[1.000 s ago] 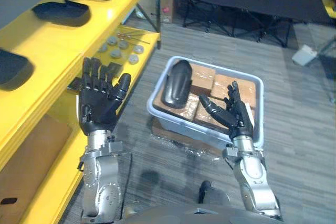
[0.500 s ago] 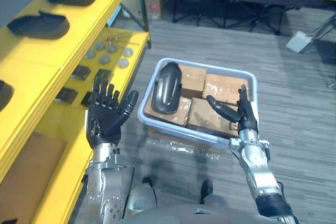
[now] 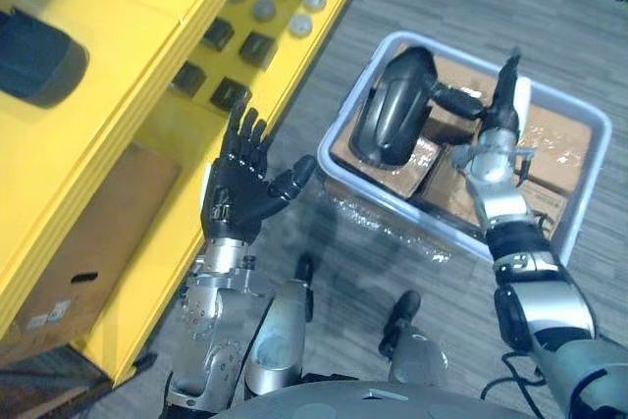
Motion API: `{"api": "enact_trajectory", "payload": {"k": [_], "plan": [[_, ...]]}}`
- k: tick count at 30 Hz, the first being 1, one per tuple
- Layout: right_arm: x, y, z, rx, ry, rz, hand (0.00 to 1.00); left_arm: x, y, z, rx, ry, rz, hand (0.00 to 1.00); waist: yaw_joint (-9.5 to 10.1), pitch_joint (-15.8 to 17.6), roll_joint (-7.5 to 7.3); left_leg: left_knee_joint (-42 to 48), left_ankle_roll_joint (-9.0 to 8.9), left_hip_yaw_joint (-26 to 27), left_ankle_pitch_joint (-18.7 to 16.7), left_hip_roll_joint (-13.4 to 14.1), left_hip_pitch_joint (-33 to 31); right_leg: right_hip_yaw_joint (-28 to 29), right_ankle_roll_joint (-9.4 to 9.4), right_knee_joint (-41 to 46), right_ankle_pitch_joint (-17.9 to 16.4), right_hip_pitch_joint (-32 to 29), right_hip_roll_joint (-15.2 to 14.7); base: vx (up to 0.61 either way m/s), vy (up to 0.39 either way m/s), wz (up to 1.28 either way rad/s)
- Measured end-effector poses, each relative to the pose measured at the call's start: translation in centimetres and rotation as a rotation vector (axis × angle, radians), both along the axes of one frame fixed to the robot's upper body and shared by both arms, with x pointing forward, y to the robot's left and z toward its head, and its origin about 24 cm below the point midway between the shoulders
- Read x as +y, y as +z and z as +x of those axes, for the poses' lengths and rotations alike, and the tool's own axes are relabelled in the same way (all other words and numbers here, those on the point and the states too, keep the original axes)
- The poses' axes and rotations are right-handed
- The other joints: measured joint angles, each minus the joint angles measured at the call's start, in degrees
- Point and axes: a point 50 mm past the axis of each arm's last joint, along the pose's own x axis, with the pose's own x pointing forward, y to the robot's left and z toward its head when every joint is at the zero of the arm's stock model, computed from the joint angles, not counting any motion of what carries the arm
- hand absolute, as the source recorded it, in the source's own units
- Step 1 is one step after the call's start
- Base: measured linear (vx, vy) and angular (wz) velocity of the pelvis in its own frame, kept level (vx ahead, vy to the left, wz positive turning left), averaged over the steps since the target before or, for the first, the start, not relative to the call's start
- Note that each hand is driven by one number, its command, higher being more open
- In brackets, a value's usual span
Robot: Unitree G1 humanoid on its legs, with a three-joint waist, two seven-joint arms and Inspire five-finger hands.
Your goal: Walk over and take three plastic housings, then place them on the shelf
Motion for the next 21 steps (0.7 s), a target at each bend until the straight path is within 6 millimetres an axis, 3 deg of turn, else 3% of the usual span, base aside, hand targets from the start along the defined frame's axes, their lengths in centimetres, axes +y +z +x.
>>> {"api": "enact_trajectory", "payload": {"k": [5,9,14,15,18,21], "plan": [[-1.1,0.7,0.9,0.071,-0.068,-0.094,1.0,-1.7,-0.7,0.7,0.043,-0.072,-0.026,1.0,1.26,1.62,1.64,-0.06,0.05,-0.11,1.02,-0.11,-1.04,0.01,0.06,0.13,0.08,-0.92,-0.04,-0.05,0.014,0.02],[-1.8,2.8,1.6,0.074,-0.091,-0.151,1.0,-2.0,-1.5,1.2,0.081,-0.072,-0.026,1.0,1.4,2.98,2.99,-0.15,0.04,-0.35,1.75,0.0,-2.55,0.02,0.04,0.99,0.08,-2.66,-0.04,-0.05,0.011,0.01],[-1.4,2.3,2.1,0.193,-0.059,-0.236,1.0,-2.8,-2.8,1.1,0.153,-0.086,-0.044,1.0,2.35,3.04,3.11,-1.32,-0.14,-0.32,2.8,0.07,-2.66,-0.02,-0.2,1.09,-0.02,-3.36,-0.02,-0.01,0.001,0.0],[-1.5,1.8,2.2,0.238,-0.054,-0.253,0.0,-3.1,-2.8,1.1,0.153,-0.097,-0.046,1.0,2.81,3.06,3.15,-1.95,-0.2,-0.33,3.16,0.04,-2.55,-0.08,-0.25,1.1,-0.05,-3.49,-0.04,-0.01,-0.008,0.04],[-1.6,1.0,2.2,0.325,-0.063,-0.366,0.0,-3.5,-2.4,1.3,0.138,-0.108,-0.056,1.0,3.2,3.59,4.08,-2.98,-0.3,-0.69,3.96,-0.11,-2.53,-0.58,-0.56,1.72,-0.26,-3.88,-0.22,-0.04,0.002,0.1],[-2.5,2.7,2.4,0.36,-0.124,-0.574,0.0,-3.5,-2.1,1.5,0.117,-0.106,-0.059,1.0,3.02,4.03,4.9,-5.38,-0.37,-1.07,5.57,-0.38,-1.93,-1.22,-0.72,2.09,-0.37,-4.24,-0.48,-0.06,0.005,0.08]]}}
